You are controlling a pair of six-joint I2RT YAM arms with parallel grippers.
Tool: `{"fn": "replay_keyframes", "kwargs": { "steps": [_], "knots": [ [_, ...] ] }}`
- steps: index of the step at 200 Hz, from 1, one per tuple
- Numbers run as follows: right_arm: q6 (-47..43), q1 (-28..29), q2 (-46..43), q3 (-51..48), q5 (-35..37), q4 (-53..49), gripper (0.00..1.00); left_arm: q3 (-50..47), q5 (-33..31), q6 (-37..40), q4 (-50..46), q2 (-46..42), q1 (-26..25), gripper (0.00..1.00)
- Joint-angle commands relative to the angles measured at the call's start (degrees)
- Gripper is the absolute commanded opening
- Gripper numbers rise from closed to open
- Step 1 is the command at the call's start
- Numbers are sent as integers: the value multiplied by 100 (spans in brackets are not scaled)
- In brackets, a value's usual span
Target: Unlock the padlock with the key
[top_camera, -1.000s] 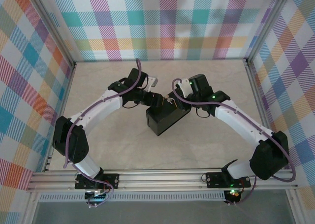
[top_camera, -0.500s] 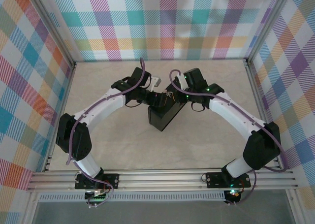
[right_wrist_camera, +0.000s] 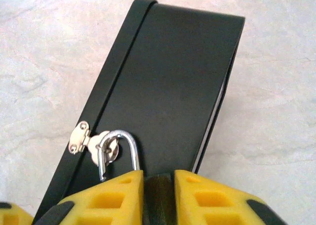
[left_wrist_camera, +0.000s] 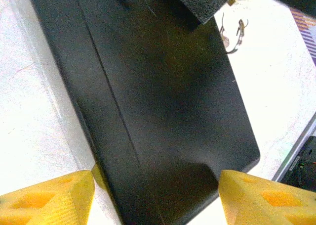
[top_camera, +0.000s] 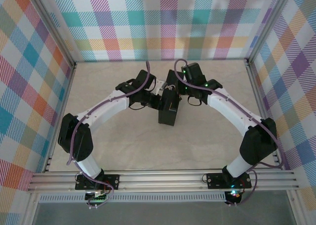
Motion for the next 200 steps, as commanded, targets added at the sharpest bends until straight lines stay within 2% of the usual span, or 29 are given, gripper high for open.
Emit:
{"fn": "replay_keyframes", "kwargs": {
  "steps": [1,17,32,47,76,127,200],
  "knots": [
    [526,-24,270,216,35,167,0,-99,223,-93,73,77,-57,67],
    [610,-22,416,287,-57,237,2,-152,204,-97,82,69,-57,67],
    [605,-16,510,386,-110,144,16,-222,142,-89,64,3,-53,67],
    [480,-20,452,331,-176,195,25,-260,63,-48,10,-79,-49,67],
    [125,-18,248,373,-219,-21,35,-209,-7,35,-111,-145,-23,67],
    [-730,-20,20,685,-431,-839,45,-179,-25,25,-111,-181,41,67],
    [-1190,10,371,798,-615,-1285,51,-147,-6,0,-135,-179,74,67]
  ]
}}
